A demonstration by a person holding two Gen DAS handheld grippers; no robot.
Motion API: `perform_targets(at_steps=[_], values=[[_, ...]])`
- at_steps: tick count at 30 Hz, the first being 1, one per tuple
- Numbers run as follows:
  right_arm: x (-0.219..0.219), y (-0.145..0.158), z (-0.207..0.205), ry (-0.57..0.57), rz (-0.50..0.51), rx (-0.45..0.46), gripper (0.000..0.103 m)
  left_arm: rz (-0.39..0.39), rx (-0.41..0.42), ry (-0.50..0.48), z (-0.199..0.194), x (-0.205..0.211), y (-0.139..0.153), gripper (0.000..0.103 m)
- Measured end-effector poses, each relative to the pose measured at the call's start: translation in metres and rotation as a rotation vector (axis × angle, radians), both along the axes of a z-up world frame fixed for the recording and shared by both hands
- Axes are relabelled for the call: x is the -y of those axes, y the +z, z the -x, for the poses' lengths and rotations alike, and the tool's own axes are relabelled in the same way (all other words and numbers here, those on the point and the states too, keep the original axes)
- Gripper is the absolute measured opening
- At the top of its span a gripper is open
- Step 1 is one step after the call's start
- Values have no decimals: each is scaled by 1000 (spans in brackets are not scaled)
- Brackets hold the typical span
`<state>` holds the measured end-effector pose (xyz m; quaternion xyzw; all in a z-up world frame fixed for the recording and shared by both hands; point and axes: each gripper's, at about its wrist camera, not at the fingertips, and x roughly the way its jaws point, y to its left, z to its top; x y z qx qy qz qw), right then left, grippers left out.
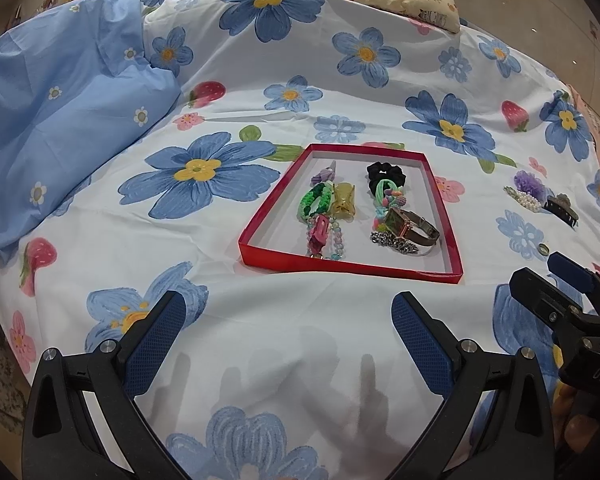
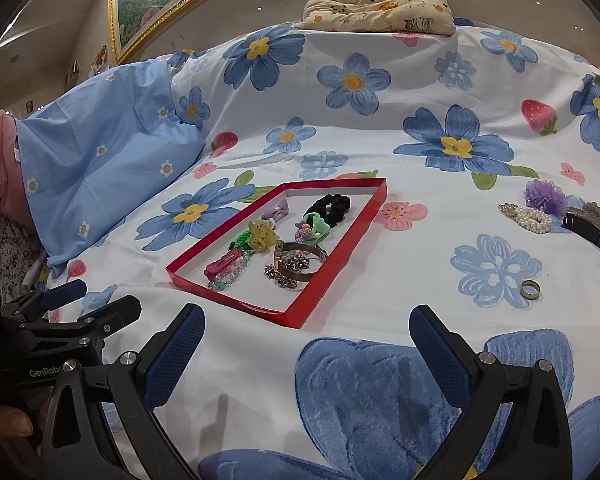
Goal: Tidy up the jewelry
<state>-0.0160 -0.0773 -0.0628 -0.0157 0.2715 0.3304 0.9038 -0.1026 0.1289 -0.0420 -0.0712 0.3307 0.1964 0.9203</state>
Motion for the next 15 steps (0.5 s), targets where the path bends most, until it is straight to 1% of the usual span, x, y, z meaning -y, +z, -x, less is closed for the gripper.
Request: perform_targets(at_steps=[15], values=[[0, 0, 1, 1, 4, -2, 103, -6, 0, 5, -1, 0, 0, 103]])
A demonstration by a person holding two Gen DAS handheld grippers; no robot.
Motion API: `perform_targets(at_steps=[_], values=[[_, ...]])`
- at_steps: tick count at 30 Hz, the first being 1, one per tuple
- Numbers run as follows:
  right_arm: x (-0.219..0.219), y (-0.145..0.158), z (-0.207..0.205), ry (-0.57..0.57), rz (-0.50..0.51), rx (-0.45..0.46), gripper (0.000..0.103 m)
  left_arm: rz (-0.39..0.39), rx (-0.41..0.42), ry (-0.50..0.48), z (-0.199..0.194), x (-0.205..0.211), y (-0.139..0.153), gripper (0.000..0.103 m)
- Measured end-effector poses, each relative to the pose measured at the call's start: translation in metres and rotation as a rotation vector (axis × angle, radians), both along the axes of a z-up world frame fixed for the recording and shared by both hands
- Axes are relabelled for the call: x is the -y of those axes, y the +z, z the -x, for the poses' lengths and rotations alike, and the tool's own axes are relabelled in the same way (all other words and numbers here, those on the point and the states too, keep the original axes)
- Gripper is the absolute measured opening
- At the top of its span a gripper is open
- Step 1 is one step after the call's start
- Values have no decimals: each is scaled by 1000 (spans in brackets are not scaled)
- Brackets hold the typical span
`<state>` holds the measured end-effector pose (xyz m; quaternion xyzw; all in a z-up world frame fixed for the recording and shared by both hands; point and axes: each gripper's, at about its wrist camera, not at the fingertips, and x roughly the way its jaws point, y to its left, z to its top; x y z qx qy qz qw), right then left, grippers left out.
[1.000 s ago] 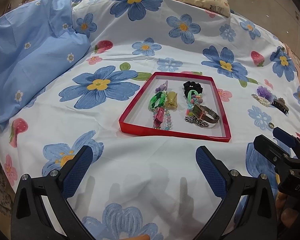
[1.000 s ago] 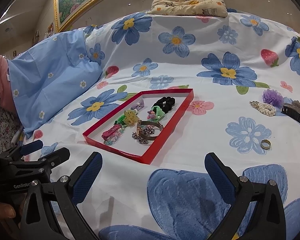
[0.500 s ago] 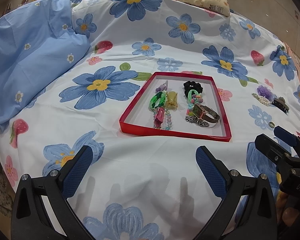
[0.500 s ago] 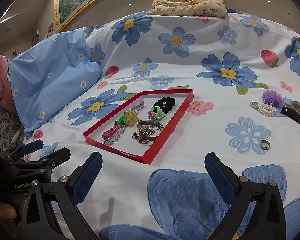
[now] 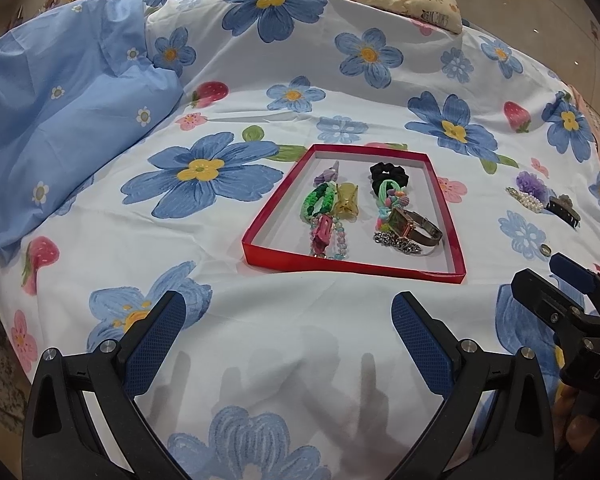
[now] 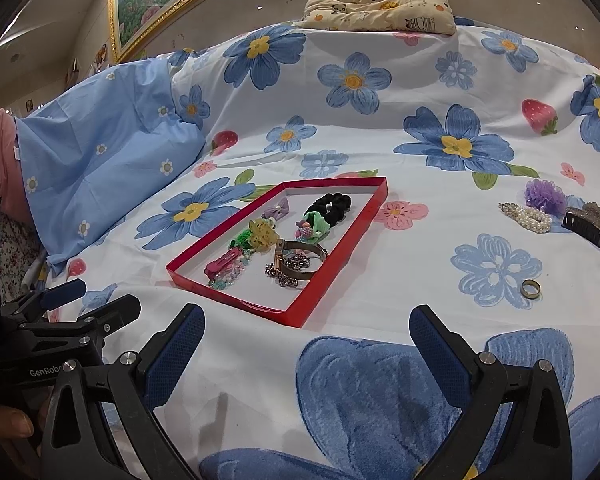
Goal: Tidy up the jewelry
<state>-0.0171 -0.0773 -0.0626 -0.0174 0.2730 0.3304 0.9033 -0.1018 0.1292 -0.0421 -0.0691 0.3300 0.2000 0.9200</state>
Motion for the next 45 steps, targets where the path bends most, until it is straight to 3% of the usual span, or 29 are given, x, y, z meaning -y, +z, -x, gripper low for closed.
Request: perform_targets(at_steps=[45], values=[[3, 2, -5, -12, -6, -4, 103, -5, -8, -18, -10, 6, -3, 103]])
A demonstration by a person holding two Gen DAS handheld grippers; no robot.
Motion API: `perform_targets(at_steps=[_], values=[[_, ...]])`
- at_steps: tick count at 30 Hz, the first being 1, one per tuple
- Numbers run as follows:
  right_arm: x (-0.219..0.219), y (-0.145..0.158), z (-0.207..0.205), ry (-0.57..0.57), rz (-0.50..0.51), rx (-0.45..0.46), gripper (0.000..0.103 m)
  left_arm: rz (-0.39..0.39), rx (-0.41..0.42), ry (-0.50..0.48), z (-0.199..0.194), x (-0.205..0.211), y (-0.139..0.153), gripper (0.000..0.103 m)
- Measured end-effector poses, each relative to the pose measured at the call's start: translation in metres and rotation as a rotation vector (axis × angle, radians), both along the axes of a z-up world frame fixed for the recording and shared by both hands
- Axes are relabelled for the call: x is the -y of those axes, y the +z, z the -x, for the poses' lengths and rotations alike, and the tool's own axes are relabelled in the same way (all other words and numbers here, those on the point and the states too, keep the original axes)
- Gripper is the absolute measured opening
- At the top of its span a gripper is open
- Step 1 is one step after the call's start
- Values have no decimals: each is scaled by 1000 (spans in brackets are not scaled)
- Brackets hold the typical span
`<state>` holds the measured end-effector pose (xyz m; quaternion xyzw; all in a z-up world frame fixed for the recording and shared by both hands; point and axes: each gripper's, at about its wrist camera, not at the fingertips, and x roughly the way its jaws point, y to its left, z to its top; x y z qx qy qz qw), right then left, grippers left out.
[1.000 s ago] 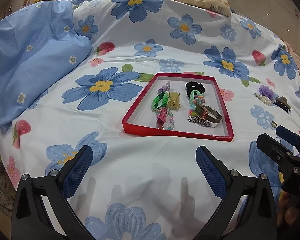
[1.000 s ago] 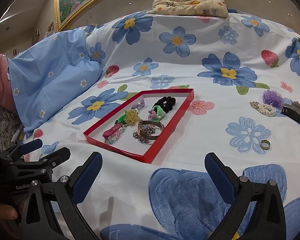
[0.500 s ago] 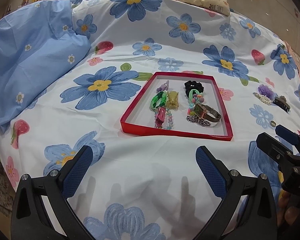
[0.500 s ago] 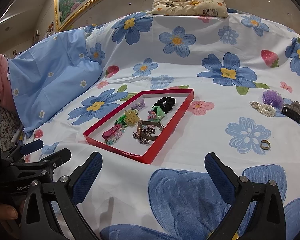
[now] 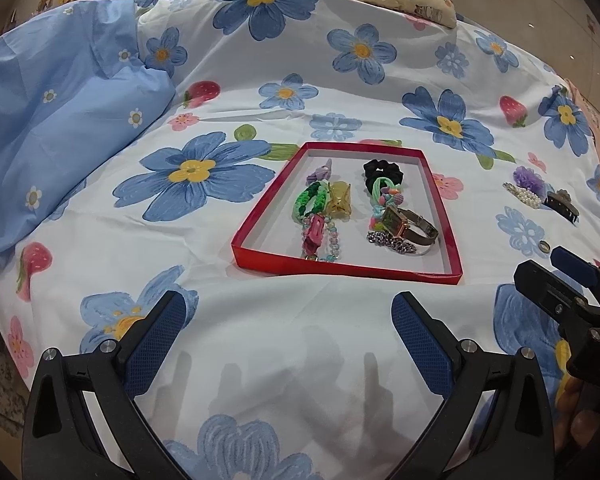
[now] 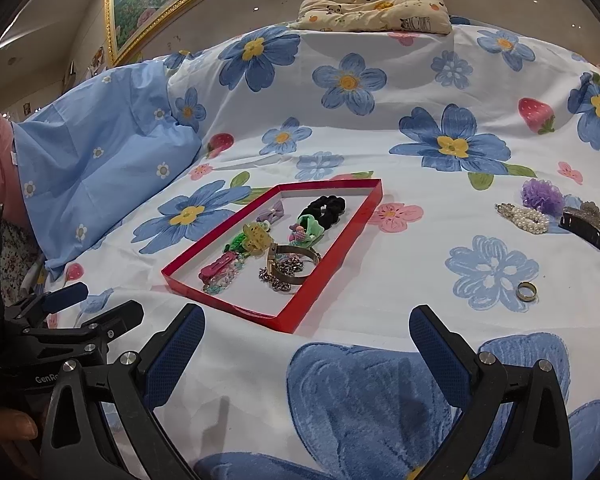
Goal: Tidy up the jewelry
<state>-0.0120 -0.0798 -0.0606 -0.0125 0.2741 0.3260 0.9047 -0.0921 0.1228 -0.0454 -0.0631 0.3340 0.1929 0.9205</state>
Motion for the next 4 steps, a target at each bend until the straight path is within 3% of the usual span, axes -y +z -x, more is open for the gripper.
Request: perform_targets(at_steps=[4], values=[[0, 0, 0, 1, 1, 0, 103, 7, -7, -6, -1, 0, 0, 103]])
